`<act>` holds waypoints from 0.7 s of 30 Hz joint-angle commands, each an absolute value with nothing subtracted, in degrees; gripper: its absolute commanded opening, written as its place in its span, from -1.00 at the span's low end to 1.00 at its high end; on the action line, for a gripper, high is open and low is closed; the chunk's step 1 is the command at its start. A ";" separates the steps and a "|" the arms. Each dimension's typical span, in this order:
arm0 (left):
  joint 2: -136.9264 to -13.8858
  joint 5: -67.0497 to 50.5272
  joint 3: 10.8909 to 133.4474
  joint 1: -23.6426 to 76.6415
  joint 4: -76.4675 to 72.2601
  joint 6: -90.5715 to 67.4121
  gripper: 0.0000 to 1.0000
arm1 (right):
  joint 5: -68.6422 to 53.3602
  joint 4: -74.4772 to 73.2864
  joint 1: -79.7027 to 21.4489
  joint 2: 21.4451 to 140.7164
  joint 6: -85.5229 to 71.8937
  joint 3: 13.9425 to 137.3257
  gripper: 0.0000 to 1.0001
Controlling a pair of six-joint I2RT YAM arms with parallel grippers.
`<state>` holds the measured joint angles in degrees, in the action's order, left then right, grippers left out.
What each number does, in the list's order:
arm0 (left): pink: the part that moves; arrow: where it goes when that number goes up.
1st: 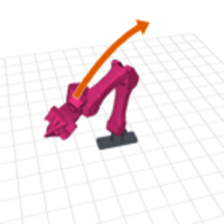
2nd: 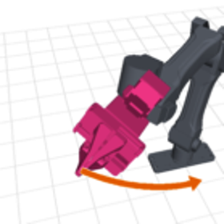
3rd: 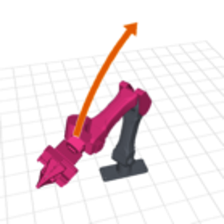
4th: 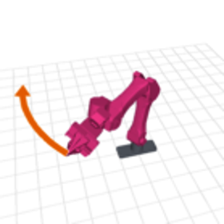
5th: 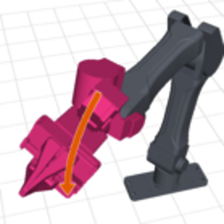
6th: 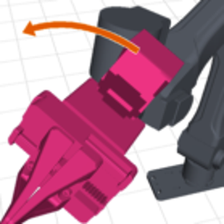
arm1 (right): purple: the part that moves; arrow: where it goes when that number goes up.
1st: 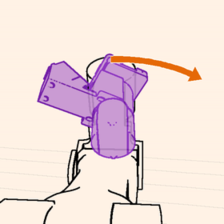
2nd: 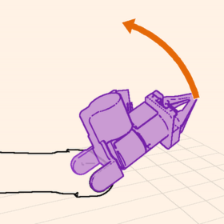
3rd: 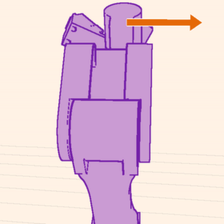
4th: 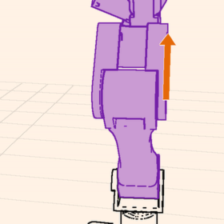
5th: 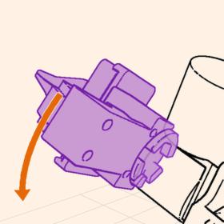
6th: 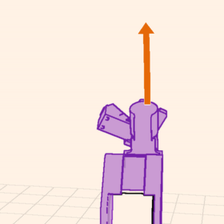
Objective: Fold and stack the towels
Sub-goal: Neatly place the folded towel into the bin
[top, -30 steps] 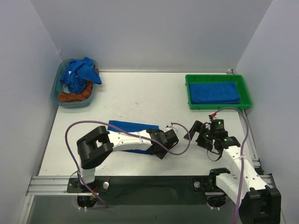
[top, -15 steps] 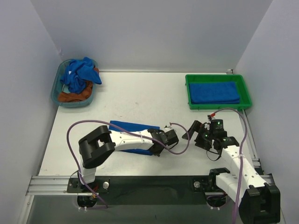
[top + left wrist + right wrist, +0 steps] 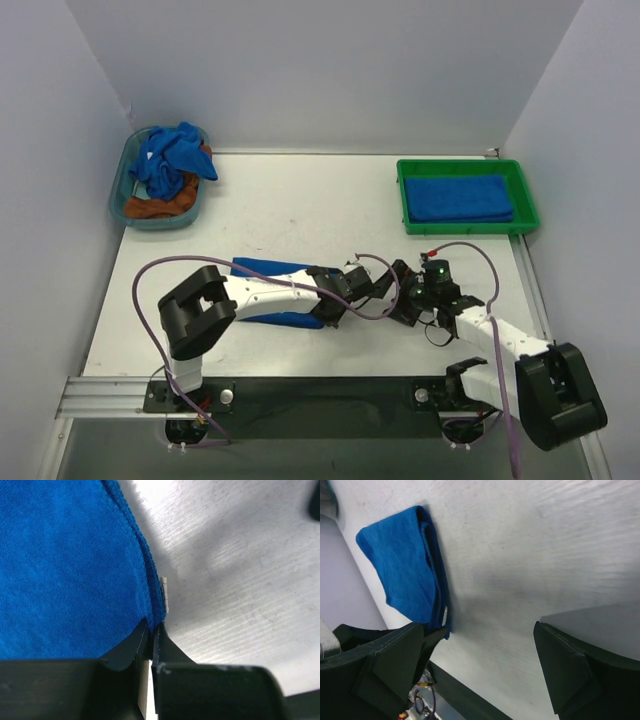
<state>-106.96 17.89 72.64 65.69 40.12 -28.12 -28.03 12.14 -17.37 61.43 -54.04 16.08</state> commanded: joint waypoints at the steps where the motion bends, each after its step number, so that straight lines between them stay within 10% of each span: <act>1: -102.05 15.56 71.72 64.51 38.67 -28.91 -1.00 | -25.23 20.65 -20.30 67.04 -61.60 18.10 0.97; 21: -96.94 12.83 68.99 62.05 34.28 -31.03 -1.00 | -19.86 34.19 -36.91 92.89 -81.56 25.57 0.93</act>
<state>-99.39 13.63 68.79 62.46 37.98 -30.26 -23.75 38.28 -35.14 89.25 -80.38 26.15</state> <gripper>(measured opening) 0.110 0.969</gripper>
